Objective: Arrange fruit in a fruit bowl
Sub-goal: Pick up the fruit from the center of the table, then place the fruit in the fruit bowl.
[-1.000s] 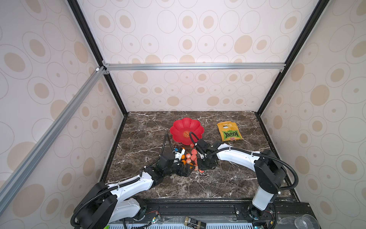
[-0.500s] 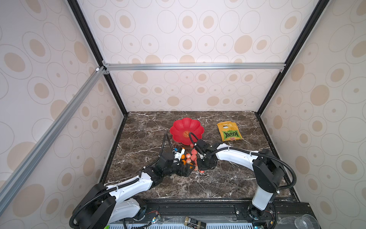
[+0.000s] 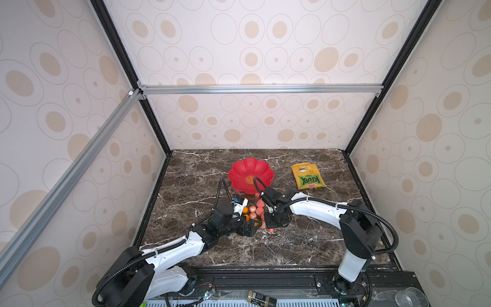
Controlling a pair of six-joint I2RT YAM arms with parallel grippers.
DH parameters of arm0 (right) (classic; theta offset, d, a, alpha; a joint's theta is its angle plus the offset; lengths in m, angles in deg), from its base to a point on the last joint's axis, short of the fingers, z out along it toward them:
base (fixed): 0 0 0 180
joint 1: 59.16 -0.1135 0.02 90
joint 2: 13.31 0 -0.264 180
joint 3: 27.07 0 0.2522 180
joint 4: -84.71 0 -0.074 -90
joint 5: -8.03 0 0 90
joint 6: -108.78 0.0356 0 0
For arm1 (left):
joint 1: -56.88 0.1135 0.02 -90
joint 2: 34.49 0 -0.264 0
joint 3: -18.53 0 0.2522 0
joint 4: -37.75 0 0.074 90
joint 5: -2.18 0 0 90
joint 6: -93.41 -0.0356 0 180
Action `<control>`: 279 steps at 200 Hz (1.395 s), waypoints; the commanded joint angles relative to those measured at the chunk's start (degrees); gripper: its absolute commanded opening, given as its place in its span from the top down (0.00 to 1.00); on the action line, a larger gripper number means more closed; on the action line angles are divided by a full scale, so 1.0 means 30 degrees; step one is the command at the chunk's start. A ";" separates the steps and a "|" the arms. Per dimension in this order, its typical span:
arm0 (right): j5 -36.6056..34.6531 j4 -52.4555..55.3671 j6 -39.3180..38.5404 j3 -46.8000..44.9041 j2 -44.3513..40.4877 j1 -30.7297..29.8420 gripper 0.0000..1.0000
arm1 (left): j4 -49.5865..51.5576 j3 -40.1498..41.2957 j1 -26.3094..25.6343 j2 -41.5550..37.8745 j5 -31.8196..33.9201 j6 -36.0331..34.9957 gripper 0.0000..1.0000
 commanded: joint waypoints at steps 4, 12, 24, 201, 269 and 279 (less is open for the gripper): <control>-0.0574 0.0525 0.0417 -0.0257 -0.1396 -0.0175 1.00 | 0.0343 -0.0651 -0.0166 -0.0566 -0.0076 -0.0074 0.02; -0.0718 0.0549 0.0475 -0.0345 -0.1813 -0.0159 1.00 | 0.0552 -0.0819 -0.0162 -0.0700 0.0063 -0.0014 0.02; -0.0973 0.0665 0.0452 -0.0335 -0.2388 -0.0169 1.00 | 0.1020 -0.1202 -0.0178 -0.0780 0.0422 0.0129 0.02; -0.1403 0.2512 -0.2647 0.9604 0.1929 0.2380 1.00 | 0.0476 -0.7480 0.5110 0.3197 -0.4260 0.1037 0.02; -0.1408 0.3838 -0.3712 1.5336 0.6512 0.3849 1.00 | 0.0299 -1.0777 0.6574 0.7408 -0.4318 0.0906 0.02; -0.1608 0.4270 -0.3913 1.6600 0.7332 0.3977 1.00 | 0.0536 -1.1283 0.6721 0.8023 -0.4157 0.0758 0.02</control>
